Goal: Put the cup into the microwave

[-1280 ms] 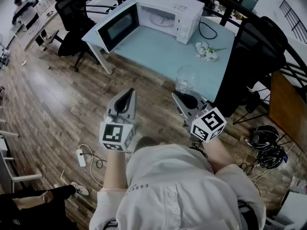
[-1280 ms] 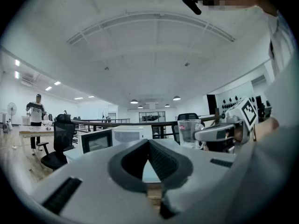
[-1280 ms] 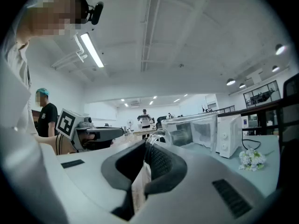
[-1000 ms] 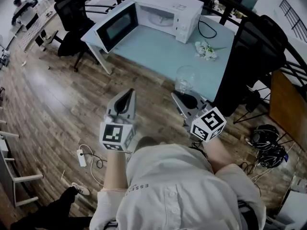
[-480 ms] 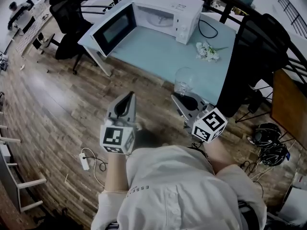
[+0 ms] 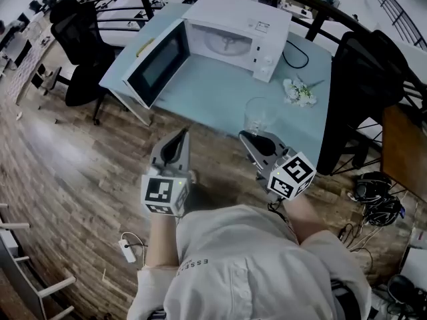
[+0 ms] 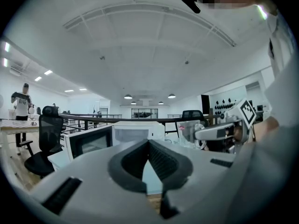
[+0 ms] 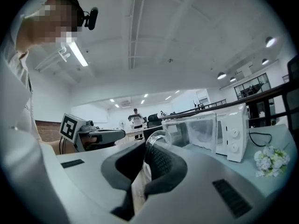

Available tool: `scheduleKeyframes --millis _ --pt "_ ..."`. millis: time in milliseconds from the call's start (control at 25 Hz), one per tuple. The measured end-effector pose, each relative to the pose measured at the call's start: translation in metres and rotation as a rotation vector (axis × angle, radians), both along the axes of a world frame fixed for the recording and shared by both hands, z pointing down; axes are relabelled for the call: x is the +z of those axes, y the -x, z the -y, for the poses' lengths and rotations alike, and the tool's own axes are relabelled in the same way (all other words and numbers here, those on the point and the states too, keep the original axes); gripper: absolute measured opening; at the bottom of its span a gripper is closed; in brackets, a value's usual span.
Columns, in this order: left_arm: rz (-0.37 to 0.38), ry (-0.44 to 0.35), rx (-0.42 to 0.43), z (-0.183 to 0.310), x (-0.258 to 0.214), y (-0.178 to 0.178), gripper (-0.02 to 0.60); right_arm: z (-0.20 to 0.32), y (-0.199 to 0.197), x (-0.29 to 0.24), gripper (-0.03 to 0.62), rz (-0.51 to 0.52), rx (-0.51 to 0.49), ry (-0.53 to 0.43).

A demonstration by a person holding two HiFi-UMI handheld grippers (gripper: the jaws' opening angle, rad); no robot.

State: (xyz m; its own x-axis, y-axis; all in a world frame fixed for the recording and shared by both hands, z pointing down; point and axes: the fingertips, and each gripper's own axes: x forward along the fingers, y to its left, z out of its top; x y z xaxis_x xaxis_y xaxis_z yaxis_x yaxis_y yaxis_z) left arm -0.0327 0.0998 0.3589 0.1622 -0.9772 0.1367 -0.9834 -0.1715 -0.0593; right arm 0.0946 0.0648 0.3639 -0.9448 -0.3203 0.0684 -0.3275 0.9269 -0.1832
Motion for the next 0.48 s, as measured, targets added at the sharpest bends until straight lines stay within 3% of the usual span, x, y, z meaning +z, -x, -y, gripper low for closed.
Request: scheduleKeyframes --millis 280,480 --pt "-0.014 0.009 0.149 0.090 -0.009 0.089 0.002 0.069 0.092 -0.018 0.020 0.000 0.106 -0.017" --pt "0.010 0.016 0.267 0.143 -0.011 0.127 0.002 0.112 0.142 -0.022 0.020 0.007 0.170 -0.023"
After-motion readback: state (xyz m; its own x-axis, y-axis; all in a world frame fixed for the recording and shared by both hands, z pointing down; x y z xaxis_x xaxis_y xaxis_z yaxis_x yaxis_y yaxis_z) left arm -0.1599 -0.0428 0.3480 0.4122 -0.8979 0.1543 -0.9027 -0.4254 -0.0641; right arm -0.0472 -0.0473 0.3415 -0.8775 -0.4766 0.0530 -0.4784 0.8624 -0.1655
